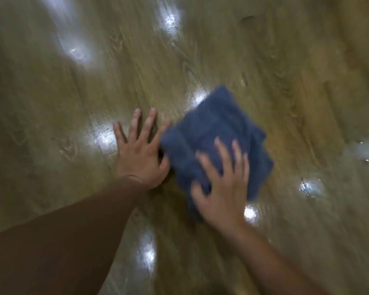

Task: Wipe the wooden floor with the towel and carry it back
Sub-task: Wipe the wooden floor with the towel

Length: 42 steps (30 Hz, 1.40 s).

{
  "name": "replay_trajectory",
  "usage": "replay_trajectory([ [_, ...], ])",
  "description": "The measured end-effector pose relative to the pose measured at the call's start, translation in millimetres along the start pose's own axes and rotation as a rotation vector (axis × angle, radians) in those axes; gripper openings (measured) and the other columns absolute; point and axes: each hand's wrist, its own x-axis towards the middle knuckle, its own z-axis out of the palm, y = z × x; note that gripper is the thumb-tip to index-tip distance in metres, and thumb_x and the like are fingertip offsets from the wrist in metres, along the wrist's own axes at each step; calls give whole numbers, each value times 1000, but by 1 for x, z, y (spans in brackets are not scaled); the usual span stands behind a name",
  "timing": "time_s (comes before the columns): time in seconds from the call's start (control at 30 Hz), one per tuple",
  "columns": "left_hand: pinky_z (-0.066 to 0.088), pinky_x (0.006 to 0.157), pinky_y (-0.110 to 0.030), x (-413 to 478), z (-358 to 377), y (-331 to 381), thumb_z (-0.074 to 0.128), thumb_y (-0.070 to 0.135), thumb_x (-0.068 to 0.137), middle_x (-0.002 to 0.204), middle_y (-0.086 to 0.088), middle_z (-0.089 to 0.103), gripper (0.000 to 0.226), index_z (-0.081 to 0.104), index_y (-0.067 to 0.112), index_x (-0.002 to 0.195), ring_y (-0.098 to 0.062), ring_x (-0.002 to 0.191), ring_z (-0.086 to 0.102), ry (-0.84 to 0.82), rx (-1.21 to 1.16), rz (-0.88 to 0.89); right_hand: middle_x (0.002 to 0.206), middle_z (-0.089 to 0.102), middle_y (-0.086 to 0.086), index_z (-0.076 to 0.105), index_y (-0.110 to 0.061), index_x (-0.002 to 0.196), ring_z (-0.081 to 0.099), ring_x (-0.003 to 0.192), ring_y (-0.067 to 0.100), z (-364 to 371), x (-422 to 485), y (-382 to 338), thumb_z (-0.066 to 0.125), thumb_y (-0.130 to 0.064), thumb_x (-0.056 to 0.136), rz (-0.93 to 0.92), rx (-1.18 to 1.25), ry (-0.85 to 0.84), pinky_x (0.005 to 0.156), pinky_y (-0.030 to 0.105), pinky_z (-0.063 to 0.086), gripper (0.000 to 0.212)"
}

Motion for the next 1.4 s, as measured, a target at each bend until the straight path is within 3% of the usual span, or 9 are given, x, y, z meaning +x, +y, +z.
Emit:
replay_trajectory([
  [0.13,2,117,-67,-2,-1,-1,31,49,96,164,-5,24,60,33,31,154,-33,153,11,39,-16,9,150,47,10,57,-31,130,30,147,38,-15,-79,45,65,-43,67,-32,57,-61,108,70,29,65],
  [0.3,-2,118,-65,-2,0,-1,32,49,96,165,-3,21,61,31,32,154,-31,153,8,54,-53,7,158,39,3,56,-33,136,26,149,33,-22,69,79,47,-58,78,390,-11,155,121,56,16,64],
  [0.5,0,117,-68,-3,0,2,39,46,95,164,-4,23,59,34,32,152,-32,153,10,90,-59,-1,166,21,-1,38,-39,150,11,154,29,-27,184,96,36,-61,85,475,-35,101,124,51,6,69],
  [0.67,0,116,-69,-2,0,1,39,44,95,165,-5,20,59,33,31,152,-34,153,9,89,-69,-7,156,42,10,63,-26,133,31,147,39,-4,30,39,58,-44,80,257,-16,187,117,55,24,56],
  [0.83,2,116,-70,-2,2,-1,42,44,93,164,-4,23,59,37,31,151,-34,152,12,120,-58,-6,150,47,9,61,-30,127,31,147,38,-16,-133,34,67,-45,71,-80,39,-91,116,62,24,58],
  [0.93,3,116,-70,-2,3,-2,43,44,94,164,-4,24,59,37,31,152,-35,152,13,127,-61,12,147,52,10,57,-31,124,37,143,39,-17,-88,73,66,-45,70,-73,11,-19,117,60,24,57],
  [1.07,4,116,-70,-1,3,-2,43,44,94,164,-4,25,60,37,32,152,-34,152,14,138,-52,4,156,43,5,55,-32,135,30,148,36,-20,50,112,55,-53,80,270,-25,180,120,55,20,58],
  [1.27,4,117,-69,-1,1,1,40,46,95,164,-3,24,59,36,33,152,-32,153,13,111,-32,-7,166,22,-3,39,-43,149,13,153,31,-20,208,77,41,-65,83,641,16,189,123,52,8,70],
  [1.4,3,117,-68,-2,-1,1,39,46,94,164,-3,24,60,36,32,152,-32,152,13,92,-25,-5,158,39,1,59,-37,134,29,148,34,7,127,14,52,-56,79,296,22,199,119,52,21,59],
])
